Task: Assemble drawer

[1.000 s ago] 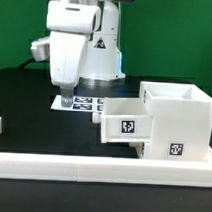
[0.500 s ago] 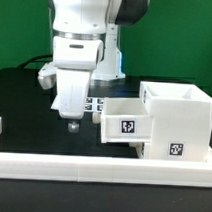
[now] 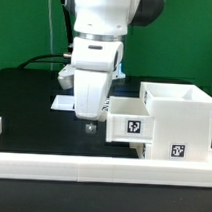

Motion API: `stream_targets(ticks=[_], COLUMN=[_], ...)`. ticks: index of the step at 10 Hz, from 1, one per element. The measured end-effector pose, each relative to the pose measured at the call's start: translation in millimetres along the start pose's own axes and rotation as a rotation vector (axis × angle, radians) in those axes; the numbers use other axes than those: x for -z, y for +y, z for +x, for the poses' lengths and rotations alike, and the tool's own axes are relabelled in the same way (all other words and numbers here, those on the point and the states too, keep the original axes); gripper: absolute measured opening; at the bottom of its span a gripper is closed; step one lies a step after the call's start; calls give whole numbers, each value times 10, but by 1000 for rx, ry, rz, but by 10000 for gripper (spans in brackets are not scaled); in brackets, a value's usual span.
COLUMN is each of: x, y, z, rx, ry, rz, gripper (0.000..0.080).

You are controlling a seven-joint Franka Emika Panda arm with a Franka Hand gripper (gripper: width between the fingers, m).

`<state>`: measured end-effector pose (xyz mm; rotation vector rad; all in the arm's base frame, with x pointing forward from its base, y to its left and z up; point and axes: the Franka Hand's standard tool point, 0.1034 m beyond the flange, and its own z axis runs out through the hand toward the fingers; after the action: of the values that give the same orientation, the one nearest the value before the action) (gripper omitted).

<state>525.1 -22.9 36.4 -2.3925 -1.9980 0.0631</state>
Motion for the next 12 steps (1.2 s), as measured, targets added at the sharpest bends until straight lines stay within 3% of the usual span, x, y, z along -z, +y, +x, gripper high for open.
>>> stream_targets(ticks=[5,10,12], x=[101,88,72], y=[75,72,52], z=[217,189,258], rx=[-27,-27,3], ry=[-10,-10,-8], rz=[-8,-5,-2], gripper=[648,648,648])
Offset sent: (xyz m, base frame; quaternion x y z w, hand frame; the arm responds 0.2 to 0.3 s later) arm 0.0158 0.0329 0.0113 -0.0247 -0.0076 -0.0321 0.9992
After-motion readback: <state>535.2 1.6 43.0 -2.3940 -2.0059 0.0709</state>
